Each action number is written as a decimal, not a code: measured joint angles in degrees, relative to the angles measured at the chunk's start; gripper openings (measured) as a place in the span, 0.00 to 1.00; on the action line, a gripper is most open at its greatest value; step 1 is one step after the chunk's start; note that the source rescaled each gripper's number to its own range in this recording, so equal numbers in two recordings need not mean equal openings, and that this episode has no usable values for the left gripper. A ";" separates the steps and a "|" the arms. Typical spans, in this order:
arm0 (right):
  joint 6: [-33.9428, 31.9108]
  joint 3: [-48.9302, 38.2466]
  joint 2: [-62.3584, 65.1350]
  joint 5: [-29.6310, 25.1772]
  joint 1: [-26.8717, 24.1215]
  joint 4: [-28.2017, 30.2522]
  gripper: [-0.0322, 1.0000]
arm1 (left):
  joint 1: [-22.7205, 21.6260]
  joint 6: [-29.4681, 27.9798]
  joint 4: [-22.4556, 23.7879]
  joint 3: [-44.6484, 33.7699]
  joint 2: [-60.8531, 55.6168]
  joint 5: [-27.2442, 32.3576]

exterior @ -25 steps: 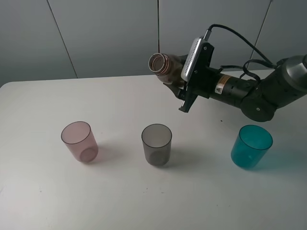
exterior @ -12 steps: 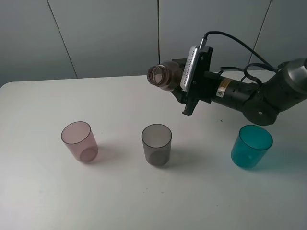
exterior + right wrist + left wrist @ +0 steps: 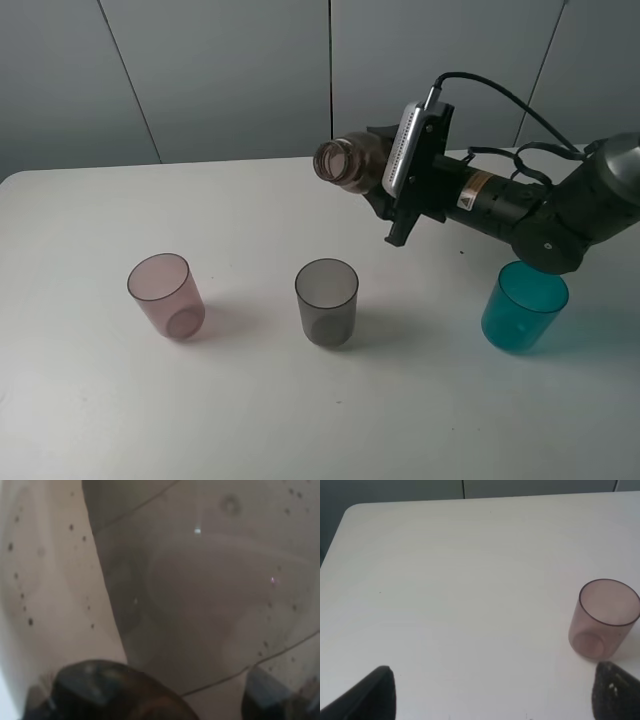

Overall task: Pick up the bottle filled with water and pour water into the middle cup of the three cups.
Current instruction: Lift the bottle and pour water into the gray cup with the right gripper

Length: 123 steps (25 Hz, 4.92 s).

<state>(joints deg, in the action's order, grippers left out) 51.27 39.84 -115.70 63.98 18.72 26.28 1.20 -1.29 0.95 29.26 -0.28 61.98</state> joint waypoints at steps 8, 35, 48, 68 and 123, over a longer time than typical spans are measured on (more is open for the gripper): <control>5.56 0.00 0.09 0.00 -1.15 -0.10 0.03 | 0.00 0.00 0.00 0.00 0.00 0.00; 13.70 -0.58 0.13 -0.58 -1.50 6.10 0.03 | 0.00 0.00 0.00 0.00 0.00 0.00; 20.03 -0.58 0.13 -2.23 -1.50 7.33 0.03 | 0.00 0.00 0.00 0.00 0.00 0.00; 29.63 -0.58 0.22 -2.23 -1.50 7.33 0.03 | 0.00 0.00 0.00 0.00 0.00 0.00; 45.52 -0.58 1.11 4.16 -1.50 8.28 0.03 | 0.00 0.15 0.00 0.00 0.00 0.00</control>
<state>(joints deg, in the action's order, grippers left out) 96.80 39.26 -114.59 68.13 17.21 34.56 1.20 -1.14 0.95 29.26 -0.28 61.98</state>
